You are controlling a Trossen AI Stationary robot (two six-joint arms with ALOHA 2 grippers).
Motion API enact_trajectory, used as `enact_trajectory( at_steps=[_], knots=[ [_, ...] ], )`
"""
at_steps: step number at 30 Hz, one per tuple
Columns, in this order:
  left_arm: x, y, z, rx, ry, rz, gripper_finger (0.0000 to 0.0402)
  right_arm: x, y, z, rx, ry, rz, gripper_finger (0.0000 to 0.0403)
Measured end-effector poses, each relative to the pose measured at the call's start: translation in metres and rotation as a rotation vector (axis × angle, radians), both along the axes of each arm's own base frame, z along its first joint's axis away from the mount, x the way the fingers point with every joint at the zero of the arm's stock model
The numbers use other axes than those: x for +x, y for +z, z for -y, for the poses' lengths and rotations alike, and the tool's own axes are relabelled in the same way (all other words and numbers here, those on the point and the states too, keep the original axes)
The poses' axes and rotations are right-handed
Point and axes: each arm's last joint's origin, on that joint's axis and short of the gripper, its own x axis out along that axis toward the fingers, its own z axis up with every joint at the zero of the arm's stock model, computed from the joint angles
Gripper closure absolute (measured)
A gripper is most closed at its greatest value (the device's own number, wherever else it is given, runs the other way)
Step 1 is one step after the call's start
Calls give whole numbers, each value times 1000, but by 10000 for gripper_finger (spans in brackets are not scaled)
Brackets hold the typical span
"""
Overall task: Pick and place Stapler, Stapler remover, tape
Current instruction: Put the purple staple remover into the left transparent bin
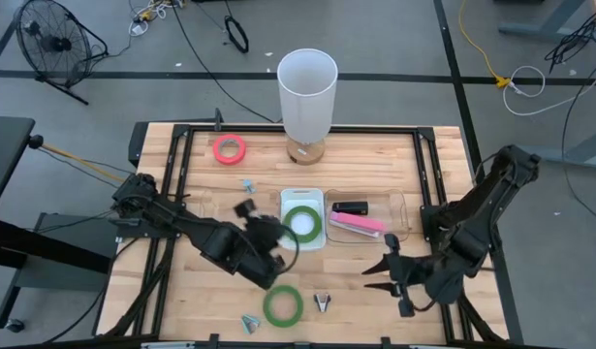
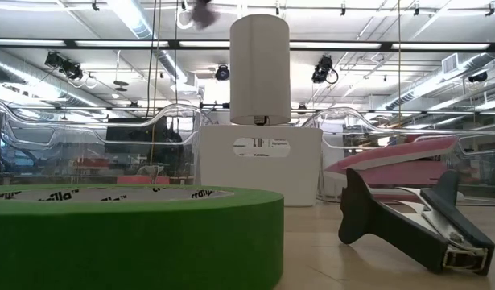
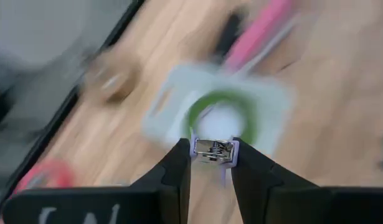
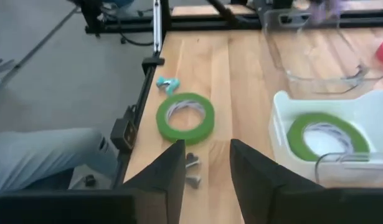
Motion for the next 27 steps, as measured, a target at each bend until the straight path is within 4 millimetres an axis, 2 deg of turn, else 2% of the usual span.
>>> enact_trajectory(
  at_steps=[4, 10, 13, 20, 27],
  knots=[
    [-20, -3, -11, 16, 169, -89, 313, 2, -9, -7, -5, -3, -27, 285],
    [-21, -5, -13, -12, 189, -117, 313, 9, -20, -16, -28, -2, -44, 293],
    [-20, -16, -21, -24, 216, -173, 313, 12, -24, -20, -28, -2, -43, 296],
    [-29, -51, -55, -71, 318, -309, 313, 14, -29, -23, -38, 0, -50, 296],
    [-42, -71, -89, -253, 284, -181, 313, 15, -29, -23, -36, -2, -47, 296]
  ],
)
